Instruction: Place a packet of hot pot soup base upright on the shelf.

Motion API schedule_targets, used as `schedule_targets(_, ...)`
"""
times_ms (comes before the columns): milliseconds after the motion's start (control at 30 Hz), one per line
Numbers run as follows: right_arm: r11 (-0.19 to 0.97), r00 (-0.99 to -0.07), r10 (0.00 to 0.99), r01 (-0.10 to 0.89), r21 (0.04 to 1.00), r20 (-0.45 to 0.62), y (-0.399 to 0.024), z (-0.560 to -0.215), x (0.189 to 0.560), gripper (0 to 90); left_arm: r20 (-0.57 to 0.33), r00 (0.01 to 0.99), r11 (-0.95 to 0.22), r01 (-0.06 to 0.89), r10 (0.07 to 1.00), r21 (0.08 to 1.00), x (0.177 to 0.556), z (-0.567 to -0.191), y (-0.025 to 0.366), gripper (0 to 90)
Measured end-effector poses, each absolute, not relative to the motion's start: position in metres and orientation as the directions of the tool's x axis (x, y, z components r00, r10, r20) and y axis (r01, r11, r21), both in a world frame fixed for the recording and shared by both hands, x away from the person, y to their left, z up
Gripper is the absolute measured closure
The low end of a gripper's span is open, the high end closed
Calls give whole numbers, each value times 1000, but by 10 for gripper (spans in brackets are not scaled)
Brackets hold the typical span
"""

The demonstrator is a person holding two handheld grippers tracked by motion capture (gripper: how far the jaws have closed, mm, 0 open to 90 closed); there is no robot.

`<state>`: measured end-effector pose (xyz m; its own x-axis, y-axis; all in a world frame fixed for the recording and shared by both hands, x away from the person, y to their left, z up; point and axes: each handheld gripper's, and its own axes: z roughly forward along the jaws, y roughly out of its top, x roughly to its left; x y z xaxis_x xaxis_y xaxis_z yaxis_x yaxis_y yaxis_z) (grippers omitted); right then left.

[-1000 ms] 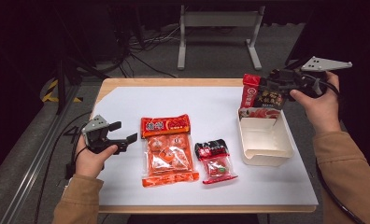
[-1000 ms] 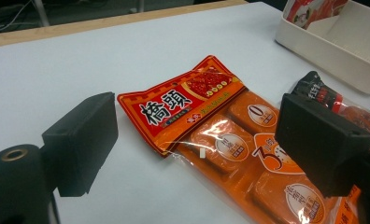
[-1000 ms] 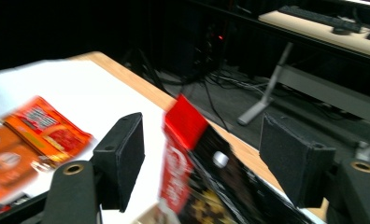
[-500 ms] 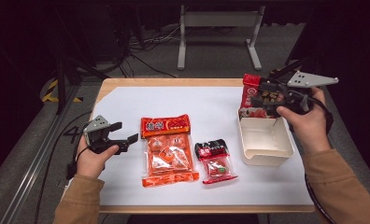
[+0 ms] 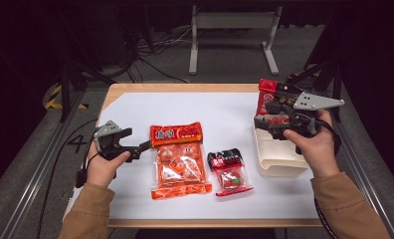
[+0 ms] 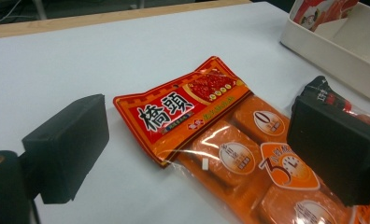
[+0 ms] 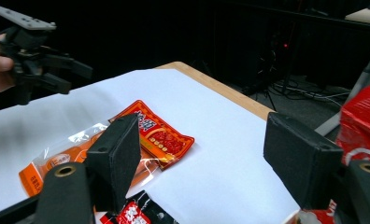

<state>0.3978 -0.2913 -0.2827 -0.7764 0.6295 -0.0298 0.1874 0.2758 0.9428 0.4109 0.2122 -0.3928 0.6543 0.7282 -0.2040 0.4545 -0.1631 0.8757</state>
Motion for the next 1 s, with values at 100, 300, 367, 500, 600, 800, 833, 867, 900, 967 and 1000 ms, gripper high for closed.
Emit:
schedule_targets(100,292,-789,613,175,940,-43,-286,-284,396,283,-224,648,-130,452,728,882,421,-398,210,93)
schedule_targets(300,322,-799,597,158,934,-70,-279,-285,394,283,-279,627,-102,501,727,860,445,-410,213,142)
schedule_targets(367,326,-801,594,155,932,-74,-277,-285,394,283,-279,615,-101,508,738,855,452,-416,214,147)
schedule_targets(500,337,-805,589,157,928,-77,-275,-289,394,284,-287,598,-83,514,748,854,463,-426,216,167)
schedule_targets(600,345,-807,585,160,925,-78,-274,-292,395,283,-283,596,-73,502,751,862,470,-433,217,169)
schedule_targets(800,349,-815,575,164,923,-73,-271,-296,396,283,-295,596,-82,523,747,848,481,-447,212,172)
schedule_targets(833,351,-817,572,161,922,-75,-270,-296,396,283,-287,592,-94,529,753,843,482,-450,211,179)
schedule_targets(867,353,-822,565,161,922,-73,-269,-297,396,284,-280,588,-106,536,759,838,484,-452,210,190)
schedule_targets(900,355,-826,559,157,922,-75,-268,-297,396,283,-281,578,-110,549,766,828,486,-455,209,194)
schedule_targets(967,360,-831,550,155,920,-76,-266,-298,396,283,-307,558,-96,579,771,810,488,-455,209,214)
schedule_targets(1000,361,-834,547,155,920,-75,-265,-299,396,283,-314,551,-90,585,773,806,490,-455,210,222)
